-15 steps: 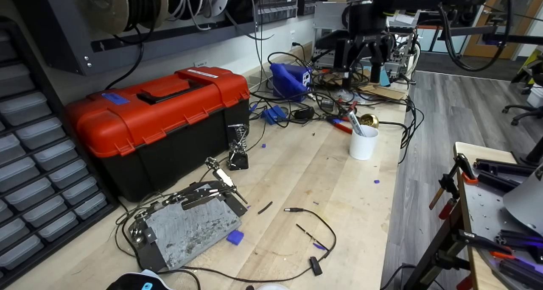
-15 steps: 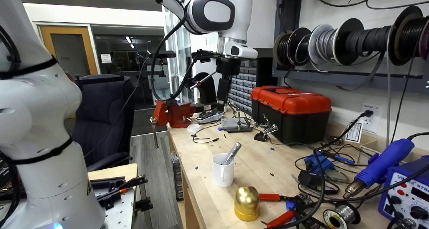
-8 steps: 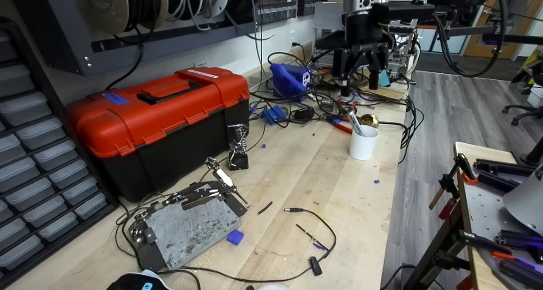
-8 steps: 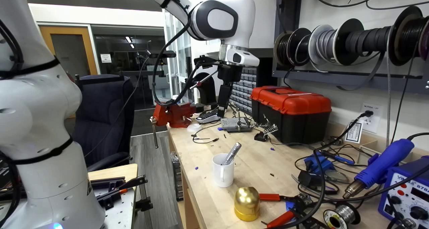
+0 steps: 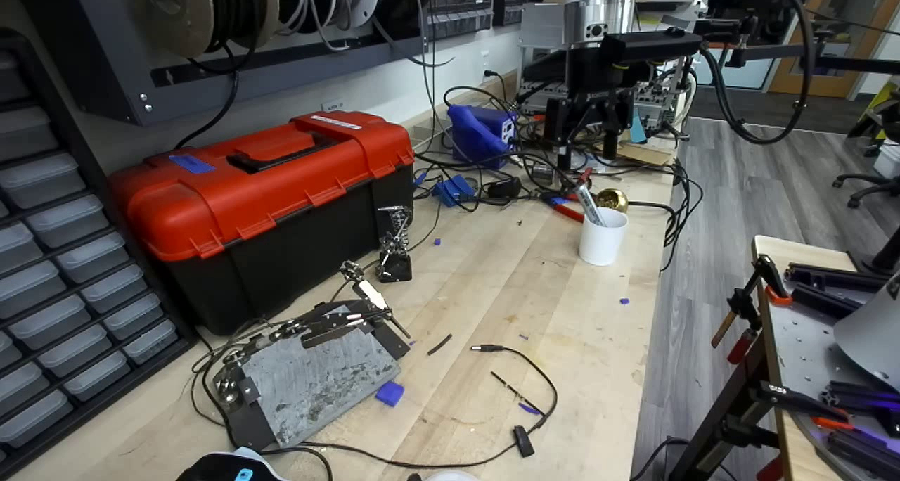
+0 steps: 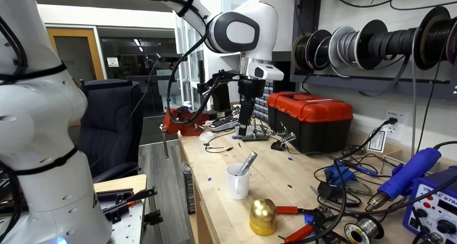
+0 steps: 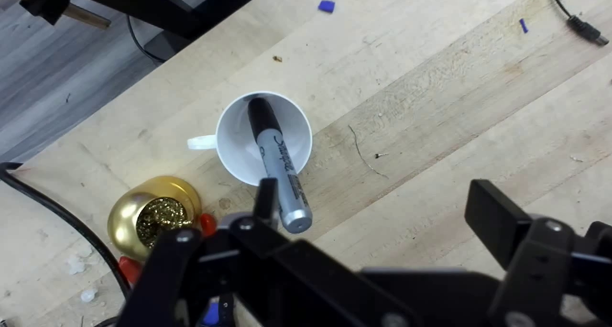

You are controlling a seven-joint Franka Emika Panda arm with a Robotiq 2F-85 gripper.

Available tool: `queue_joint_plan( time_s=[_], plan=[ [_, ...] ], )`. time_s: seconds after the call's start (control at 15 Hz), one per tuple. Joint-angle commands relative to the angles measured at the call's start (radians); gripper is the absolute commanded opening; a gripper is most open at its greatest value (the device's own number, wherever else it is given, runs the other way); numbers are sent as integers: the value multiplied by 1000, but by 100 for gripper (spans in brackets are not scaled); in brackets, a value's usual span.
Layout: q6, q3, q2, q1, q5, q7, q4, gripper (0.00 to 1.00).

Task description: Remove the marker from the mug.

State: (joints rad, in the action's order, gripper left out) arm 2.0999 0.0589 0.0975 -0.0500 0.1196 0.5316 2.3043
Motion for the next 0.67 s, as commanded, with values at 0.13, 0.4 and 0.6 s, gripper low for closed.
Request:
queue_joint_plan(
  time_s=[0.13, 0.4, 0.6],
  plan=[
    [29, -22, -52, 8, -48, 28, -22, 100],
    [20, -35, -104, 9, -74, 38, -49, 100],
    [19, -45, -142, 13, -81, 40, -69, 100]
  ],
)
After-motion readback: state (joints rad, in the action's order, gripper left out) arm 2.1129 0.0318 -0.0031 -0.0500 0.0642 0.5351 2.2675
